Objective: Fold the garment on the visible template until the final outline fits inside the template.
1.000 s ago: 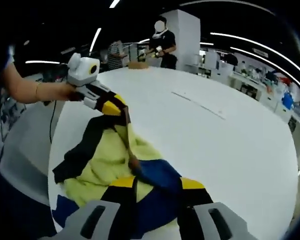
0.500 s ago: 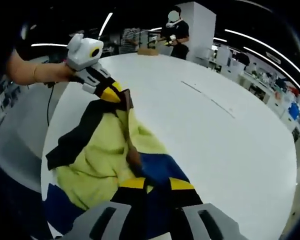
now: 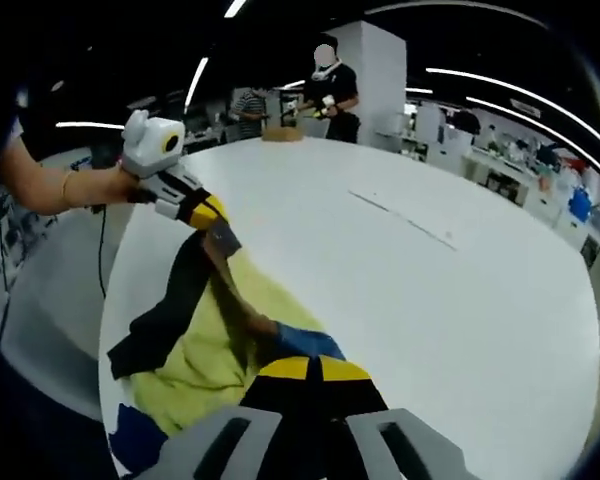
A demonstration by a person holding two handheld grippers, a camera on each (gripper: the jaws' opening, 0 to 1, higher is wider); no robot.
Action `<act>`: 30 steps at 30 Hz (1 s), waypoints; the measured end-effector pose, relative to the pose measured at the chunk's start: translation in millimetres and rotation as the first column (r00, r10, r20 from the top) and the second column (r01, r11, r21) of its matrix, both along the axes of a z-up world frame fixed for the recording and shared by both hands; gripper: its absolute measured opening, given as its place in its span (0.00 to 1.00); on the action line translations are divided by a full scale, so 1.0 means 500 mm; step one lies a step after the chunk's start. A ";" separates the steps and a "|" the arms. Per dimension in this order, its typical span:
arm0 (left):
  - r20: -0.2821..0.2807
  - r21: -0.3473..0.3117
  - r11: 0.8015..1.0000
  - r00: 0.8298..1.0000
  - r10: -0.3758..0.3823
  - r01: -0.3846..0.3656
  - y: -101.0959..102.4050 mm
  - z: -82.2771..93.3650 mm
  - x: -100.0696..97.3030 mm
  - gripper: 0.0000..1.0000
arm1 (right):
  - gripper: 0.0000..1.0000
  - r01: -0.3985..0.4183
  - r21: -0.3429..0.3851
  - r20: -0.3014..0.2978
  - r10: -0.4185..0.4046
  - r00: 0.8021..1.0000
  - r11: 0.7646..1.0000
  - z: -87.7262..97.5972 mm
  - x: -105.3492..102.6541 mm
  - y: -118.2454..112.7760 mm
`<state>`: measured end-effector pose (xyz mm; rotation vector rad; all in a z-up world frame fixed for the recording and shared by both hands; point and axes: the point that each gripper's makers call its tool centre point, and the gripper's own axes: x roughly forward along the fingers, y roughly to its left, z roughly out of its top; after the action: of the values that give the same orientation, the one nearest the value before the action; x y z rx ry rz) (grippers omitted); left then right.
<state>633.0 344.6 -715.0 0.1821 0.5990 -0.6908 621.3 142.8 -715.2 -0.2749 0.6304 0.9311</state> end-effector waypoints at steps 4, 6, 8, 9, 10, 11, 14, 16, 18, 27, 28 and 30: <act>0.017 -0.054 0.998 1.000 0.020 -0.019 0.007 0.040 -0.001 0.00 | 0.00 0.015 0.052 0.028 -0.017 0.999 0.999 0.042 0.004 0.004; 0.010 -0.083 0.996 0.999 0.044 -0.043 0.013 0.057 0.003 0.00 | 0.00 0.033 0.091 0.043 -0.037 0.998 0.995 0.064 0.014 0.005; -0.036 -0.103 0.991 0.996 0.081 -0.084 0.020 0.063 0.007 0.00 | 0.00 0.081 0.138 0.040 -0.087 0.995 0.987 0.081 0.030 0.002; -0.033 -0.111 0.990 0.996 0.080 -0.083 0.020 0.069 0.010 0.00 | 0.00 0.097 0.152 0.042 -0.104 0.994 0.984 0.087 0.037 0.000; -0.021 -0.137 0.987 0.997 0.080 -0.082 0.016 0.081 0.016 0.00 | 0.00 0.120 0.177 0.046 -0.130 0.990 0.977 0.097 0.048 -0.001; -0.019 -0.154 0.984 0.996 0.085 -0.087 0.014 0.088 0.021 0.00 | 0.00 0.140 0.195 0.044 -0.151 0.988 0.971 0.103 0.056 -0.003; -0.013 -0.182 0.978 0.995 0.102 -0.103 0.007 0.103 0.041 0.00 | 0.00 0.176 0.217 0.047 -0.190 0.981 0.960 0.113 0.079 -0.010; -0.016 -0.188 0.976 0.994 0.110 -0.111 -0.002 0.103 0.060 0.00 | 0.00 0.196 0.215 0.045 -0.210 0.977 0.957 0.111 0.096 -0.013; -0.011 -0.185 0.976 0.994 0.113 -0.113 -0.012 0.104 0.081 0.00 | 0.00 0.228 0.221 0.044 -0.243 0.969 0.948 0.107 0.118 -0.018; -0.035 -0.214 0.961 0.984 0.175 -0.178 -0.031 0.077 0.169 0.00 | 0.00 0.379 0.222 -0.026 -0.383 0.923 0.898 0.070 0.203 -0.036; -0.036 -0.214 0.959 0.982 0.184 -0.188 -0.031 0.073 0.177 0.00 | 0.00 0.390 0.222 -0.026 -0.394 0.919 0.894 0.067 0.212 -0.037; -0.052 -0.231 0.948 0.976 0.212 -0.218 -0.030 0.062 0.195 0.00 | 0.00 0.411 0.215 -0.026 -0.415 0.909 0.886 0.056 0.232 -0.039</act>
<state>730.4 329.6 -684.1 -0.1129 0.5479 -0.5471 737.5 123.5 -687.4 0.0488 0.5347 0.5751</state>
